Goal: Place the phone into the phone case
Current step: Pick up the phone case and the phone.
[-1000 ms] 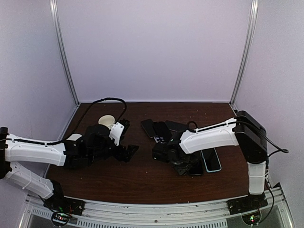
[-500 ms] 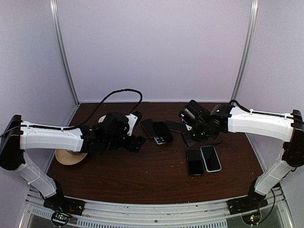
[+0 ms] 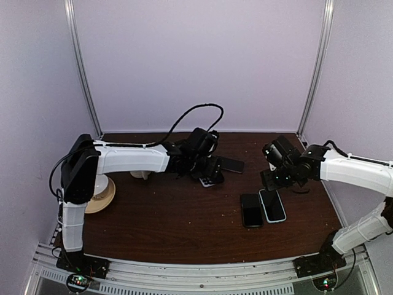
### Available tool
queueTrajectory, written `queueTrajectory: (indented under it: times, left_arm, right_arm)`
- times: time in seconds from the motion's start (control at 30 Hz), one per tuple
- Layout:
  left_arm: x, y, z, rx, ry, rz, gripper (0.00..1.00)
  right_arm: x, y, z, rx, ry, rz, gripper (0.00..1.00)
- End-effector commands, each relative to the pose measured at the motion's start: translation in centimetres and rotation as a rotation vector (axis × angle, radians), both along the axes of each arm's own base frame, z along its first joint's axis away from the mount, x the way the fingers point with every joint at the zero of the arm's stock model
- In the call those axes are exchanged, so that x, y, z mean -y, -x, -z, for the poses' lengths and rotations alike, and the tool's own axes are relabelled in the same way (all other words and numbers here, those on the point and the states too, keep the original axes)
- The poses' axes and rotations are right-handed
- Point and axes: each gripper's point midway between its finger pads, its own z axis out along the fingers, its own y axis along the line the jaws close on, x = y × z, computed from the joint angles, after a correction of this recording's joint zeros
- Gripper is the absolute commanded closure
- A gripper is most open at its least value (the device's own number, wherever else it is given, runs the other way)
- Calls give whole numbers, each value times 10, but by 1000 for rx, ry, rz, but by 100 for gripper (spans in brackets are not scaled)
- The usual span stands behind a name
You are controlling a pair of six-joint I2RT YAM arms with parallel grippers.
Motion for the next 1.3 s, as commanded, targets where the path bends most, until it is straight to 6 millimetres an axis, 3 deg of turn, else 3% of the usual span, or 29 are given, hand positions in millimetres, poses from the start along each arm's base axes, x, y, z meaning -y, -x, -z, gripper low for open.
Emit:
queueTrajectory:
  times: [0.0, 0.17, 0.4, 0.7, 0.87, 1.13, 1.27]
  left_arm:
    - [-9, -30, 6, 29, -62, -94, 16]
    - [-16, -57, 39, -32, -75, -178, 17]
    - [-29, -83, 64, -84, -39, -269, 18]
    - [-25, -80, 90, -147, -16, -276, 31]
    - [-25, -79, 96, -163, -2, -274, 52]
    - [-28, -79, 109, -218, 32, -290, 52]
    - [-26, -76, 118, -240, 27, -277, 59]
  right_arm:
    - [9, -1, -1, 38, 8, 26, 41]
    - [13, 5, 15, 13, 16, 26, 41]
    - [14, 9, 25, -11, 25, 20, 41]
    - [17, 12, 30, -23, 41, 15, 41]
    - [16, 14, 36, -37, 41, 0, 41]
    - [14, 16, 38, -49, 34, -9, 41]
    - [16, 17, 36, -47, 45, -11, 41]
